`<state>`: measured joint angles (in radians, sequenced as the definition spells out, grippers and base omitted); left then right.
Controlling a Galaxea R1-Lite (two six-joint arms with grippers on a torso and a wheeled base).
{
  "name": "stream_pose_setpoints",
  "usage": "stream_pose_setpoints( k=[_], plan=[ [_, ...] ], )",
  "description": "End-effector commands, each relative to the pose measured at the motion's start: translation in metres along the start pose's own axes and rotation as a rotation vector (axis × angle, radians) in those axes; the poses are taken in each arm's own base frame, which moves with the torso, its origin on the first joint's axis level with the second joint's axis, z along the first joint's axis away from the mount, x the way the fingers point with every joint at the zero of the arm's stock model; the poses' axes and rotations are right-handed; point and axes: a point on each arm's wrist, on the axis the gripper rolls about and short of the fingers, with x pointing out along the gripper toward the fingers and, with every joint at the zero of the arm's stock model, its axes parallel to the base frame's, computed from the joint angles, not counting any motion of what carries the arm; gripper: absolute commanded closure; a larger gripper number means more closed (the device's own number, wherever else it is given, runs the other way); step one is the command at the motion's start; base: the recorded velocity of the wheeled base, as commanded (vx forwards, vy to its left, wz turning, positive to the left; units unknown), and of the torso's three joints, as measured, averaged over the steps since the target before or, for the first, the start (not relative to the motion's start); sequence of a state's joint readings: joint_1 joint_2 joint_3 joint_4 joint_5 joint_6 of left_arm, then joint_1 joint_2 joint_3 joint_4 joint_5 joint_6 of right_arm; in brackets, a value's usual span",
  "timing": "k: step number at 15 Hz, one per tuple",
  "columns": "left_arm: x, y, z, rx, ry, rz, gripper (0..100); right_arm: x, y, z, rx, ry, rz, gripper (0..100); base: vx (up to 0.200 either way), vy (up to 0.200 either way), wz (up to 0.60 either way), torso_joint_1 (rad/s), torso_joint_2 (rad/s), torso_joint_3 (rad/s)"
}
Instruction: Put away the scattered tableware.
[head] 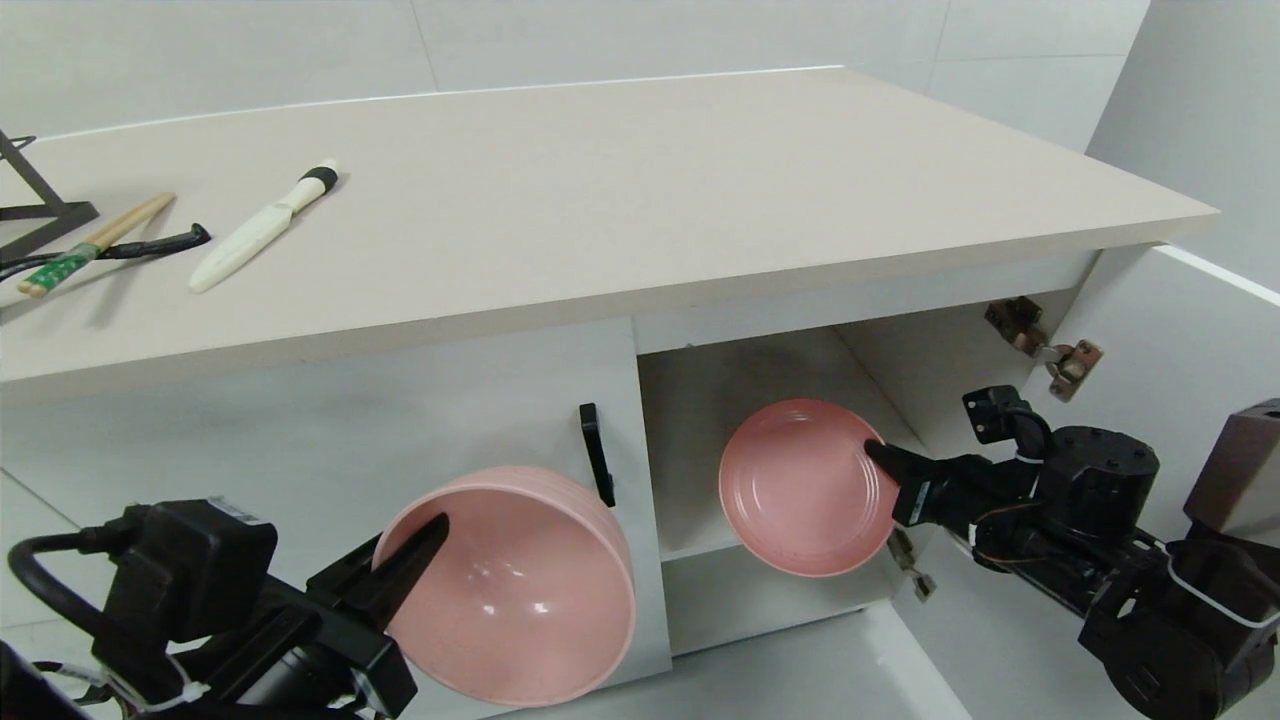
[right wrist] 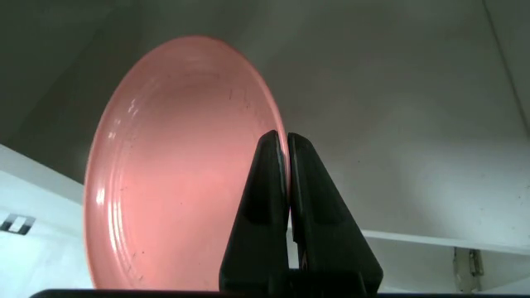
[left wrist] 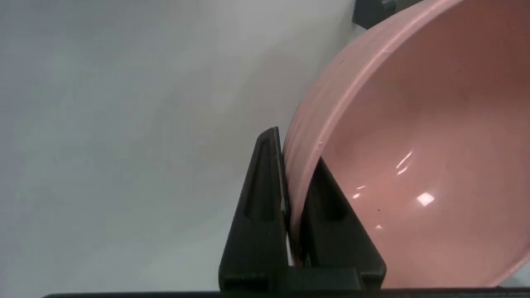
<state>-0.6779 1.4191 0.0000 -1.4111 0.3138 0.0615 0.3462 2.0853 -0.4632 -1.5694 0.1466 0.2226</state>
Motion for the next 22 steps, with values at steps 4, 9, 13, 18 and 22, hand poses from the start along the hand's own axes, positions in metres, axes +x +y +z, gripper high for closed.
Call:
stream_pose_setpoints(
  k=[4, 9, 13, 18, 22],
  plan=[
    [0.000, 0.000, 0.000, -0.001, -0.002, 0.001, 100, 0.007, -0.004, -0.012, 0.005, 0.030, -0.007, 100, 0.000, 0.000, 0.00, 0.000, 0.00, 0.000],
    [0.000, 0.000, 0.000, 0.000, 0.001, 0.000, 100, 0.028, -0.016, -0.030, 0.025, 0.042, -0.056, 100, 0.000, 0.000, 0.00, 0.000, 0.00, 0.000],
    [0.000, 0.000, -0.001, 0.001, 0.004, 0.000, 100, 0.046, -0.023, -0.038, 0.082, 0.017, -0.100, 100, 0.000, 0.000, 0.00, 0.000, 0.00, 0.000],
    [0.000, 0.000, 0.000, 0.001, 0.003, 0.000, 100, 0.065, -0.039, -0.036, 0.082, -0.055, -0.167, 100, 0.000, 0.000, 0.00, 0.000, 0.00, 0.000],
    [0.000, 0.000, 0.000, -0.001, 0.003, 0.000, 100, 0.089, -0.044, -0.043, 0.073, -0.100, -0.159, 100, 0.000, 0.000, 0.00, 0.000, 0.00, 0.000]
  ],
)
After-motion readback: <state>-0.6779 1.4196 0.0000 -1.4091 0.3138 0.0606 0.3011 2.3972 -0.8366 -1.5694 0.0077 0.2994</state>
